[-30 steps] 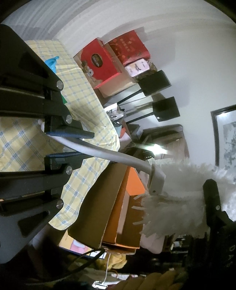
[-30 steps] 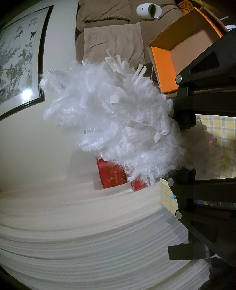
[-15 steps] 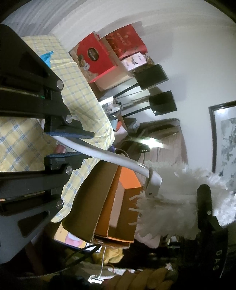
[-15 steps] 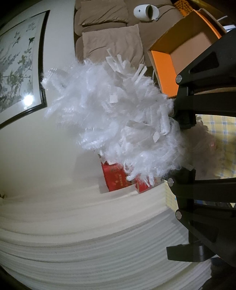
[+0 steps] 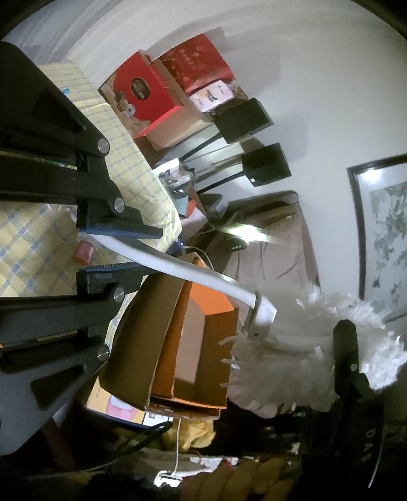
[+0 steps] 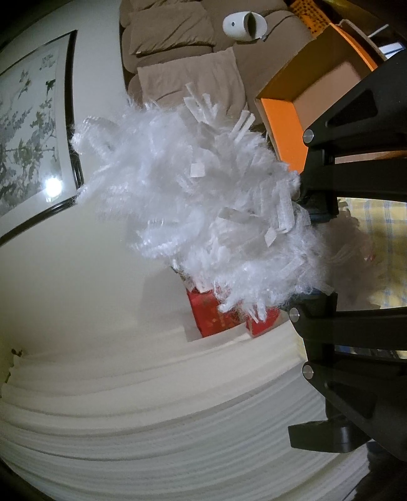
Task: Organize objects
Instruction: 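Carry the duster with both tools toward the orange-lined cardboard box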
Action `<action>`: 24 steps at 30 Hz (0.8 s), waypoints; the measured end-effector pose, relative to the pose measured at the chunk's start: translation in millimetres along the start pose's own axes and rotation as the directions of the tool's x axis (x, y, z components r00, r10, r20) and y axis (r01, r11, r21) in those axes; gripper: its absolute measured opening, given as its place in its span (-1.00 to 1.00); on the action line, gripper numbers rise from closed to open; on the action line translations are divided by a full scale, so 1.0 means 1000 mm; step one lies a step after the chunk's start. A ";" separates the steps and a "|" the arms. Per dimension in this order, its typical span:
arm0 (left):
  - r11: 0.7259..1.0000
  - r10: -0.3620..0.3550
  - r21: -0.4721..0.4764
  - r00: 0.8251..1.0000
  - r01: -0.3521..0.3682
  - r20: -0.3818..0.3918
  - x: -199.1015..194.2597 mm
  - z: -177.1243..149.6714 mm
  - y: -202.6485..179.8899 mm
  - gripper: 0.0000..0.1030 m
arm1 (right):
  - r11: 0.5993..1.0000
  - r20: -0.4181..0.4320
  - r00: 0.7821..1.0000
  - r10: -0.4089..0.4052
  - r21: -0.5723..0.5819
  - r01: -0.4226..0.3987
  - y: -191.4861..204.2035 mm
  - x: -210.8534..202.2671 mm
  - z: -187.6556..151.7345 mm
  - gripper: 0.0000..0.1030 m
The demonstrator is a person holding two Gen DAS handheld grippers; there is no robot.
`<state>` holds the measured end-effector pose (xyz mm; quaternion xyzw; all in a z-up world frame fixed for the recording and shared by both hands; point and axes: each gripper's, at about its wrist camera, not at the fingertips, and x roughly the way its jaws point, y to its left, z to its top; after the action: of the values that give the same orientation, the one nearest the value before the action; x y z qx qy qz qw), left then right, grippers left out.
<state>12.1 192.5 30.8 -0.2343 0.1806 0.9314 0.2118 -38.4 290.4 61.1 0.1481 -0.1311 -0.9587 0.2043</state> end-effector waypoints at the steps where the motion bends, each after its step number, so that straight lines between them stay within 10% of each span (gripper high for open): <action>1: 1.000 -0.004 0.007 1.000 0.004 0.000 0.000 0.000 -0.002 -0.75 | 1.000 0.001 1.000 -0.003 0.003 0.003 -0.001 0.000 0.000 -0.44; 24: 0.997 -0.081 0.002 0.997 0.081 -0.020 0.008 0.017 -0.003 -0.73 | 0.998 0.029 0.998 -0.058 0.034 0.057 0.019 -0.031 0.007 -0.42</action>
<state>1.1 205.1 39.8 -0.2503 0.1743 0.9195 0.2480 -6.7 288.8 80.8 0.1409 -0.1458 -0.9640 0.1721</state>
